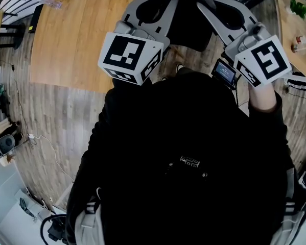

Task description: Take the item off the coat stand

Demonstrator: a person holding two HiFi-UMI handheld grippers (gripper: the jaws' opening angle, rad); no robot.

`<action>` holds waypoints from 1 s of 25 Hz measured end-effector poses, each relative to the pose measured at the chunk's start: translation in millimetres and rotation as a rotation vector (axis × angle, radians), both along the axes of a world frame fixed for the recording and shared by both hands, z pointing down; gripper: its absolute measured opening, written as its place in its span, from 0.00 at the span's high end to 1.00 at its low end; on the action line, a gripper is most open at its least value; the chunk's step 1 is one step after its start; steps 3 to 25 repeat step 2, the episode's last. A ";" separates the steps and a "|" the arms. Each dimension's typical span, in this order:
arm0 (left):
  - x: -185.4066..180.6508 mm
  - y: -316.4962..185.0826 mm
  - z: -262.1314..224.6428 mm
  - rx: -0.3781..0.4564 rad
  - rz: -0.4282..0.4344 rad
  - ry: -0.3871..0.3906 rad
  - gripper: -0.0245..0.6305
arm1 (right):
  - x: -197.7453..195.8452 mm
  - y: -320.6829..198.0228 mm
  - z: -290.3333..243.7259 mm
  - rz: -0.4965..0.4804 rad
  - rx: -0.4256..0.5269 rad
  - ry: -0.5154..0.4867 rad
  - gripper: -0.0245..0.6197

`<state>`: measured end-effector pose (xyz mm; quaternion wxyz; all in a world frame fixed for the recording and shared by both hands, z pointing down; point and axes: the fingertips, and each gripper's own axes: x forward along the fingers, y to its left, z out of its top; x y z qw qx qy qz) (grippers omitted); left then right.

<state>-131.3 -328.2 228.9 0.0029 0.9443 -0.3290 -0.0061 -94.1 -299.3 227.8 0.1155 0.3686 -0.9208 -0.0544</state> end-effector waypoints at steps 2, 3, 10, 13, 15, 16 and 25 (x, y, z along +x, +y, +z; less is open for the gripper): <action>-2.4 -3.0 -1.0 0.008 -0.003 0.000 0.93 | -2.5 -3.0 -0.9 -0.005 0.006 0.002 0.90; -2.4 -3.0 -1.0 0.008 -0.003 0.000 0.93 | -2.5 -3.0 -0.9 -0.005 0.006 0.002 0.90; -2.4 -3.0 -1.0 0.008 -0.003 0.000 0.93 | -2.5 -3.0 -0.9 -0.005 0.006 0.002 0.90; -2.4 -3.0 -1.0 0.008 -0.003 0.000 0.93 | -2.5 -3.0 -0.9 -0.005 0.006 0.002 0.90; -2.4 -3.0 -1.0 0.008 -0.003 0.000 0.93 | -2.5 -3.0 -0.9 -0.005 0.006 0.002 0.90; -2.4 -3.0 -1.0 0.008 -0.003 0.000 0.93 | -2.5 -3.0 -0.9 -0.005 0.006 0.002 0.90; -2.4 -3.0 -1.0 0.008 -0.003 0.000 0.93 | -2.5 -3.0 -0.9 -0.005 0.006 0.002 0.90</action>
